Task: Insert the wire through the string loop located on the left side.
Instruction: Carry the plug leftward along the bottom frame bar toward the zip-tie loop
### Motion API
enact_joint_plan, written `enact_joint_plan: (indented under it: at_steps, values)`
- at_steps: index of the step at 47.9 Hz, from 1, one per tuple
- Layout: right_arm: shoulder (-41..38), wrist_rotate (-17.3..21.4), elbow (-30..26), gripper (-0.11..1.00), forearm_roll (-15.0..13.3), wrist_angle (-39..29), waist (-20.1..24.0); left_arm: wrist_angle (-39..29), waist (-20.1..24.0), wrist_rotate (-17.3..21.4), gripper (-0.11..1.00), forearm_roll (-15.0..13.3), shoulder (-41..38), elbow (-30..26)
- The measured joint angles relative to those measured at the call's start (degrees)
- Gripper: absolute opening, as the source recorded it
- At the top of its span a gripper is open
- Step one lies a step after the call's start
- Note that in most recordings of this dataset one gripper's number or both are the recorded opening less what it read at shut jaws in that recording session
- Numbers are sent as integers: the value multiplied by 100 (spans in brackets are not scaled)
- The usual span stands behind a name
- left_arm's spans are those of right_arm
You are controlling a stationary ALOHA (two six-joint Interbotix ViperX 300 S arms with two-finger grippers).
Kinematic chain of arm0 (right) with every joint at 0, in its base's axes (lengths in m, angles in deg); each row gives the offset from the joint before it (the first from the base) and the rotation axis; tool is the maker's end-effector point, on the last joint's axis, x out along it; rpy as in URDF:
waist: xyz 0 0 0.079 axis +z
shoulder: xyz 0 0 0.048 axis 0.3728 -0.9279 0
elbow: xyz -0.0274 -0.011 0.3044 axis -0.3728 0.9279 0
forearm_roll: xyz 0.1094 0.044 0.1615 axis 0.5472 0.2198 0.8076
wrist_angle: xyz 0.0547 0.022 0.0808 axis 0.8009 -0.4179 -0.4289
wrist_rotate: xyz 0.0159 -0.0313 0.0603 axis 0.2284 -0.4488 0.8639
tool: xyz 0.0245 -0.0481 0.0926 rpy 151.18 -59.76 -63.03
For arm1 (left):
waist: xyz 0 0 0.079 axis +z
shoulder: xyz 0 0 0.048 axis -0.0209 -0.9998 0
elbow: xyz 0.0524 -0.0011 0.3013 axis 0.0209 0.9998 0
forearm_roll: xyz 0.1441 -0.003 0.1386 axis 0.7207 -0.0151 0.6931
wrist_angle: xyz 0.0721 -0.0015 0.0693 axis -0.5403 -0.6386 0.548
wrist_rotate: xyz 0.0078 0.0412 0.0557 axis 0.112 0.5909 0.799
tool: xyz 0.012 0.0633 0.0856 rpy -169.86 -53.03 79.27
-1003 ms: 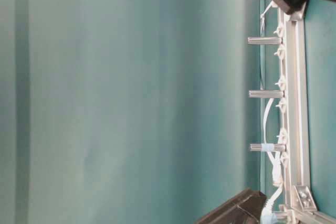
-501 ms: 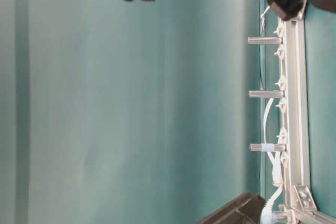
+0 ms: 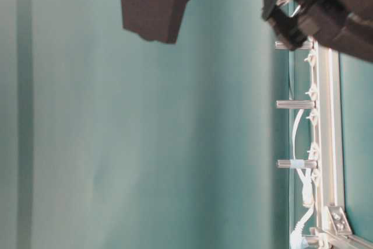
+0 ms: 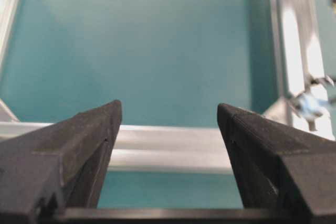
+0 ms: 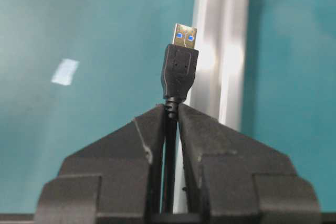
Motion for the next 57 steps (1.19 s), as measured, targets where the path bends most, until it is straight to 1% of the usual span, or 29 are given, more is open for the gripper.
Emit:
enact_joint_plan:
  at_steps: [11, 19, 28, 57]
  values:
    - [26, 0, 0, 10, -255, -149, -220, -325, -290, 9, 75, 0, 396, 149]
    - [44, 0, 0, 10, -360, -220, -299, -457, -396, 0, 75, 0, 615, 229]
    - [44, 9, 9, 10, -378, -237, -352, -598, -510, 9, 75, 0, 782, 299]
    - [44, 0, 9, 10, -387, -237, -360, -703, -527, 9, 75, 0, 879, 396]
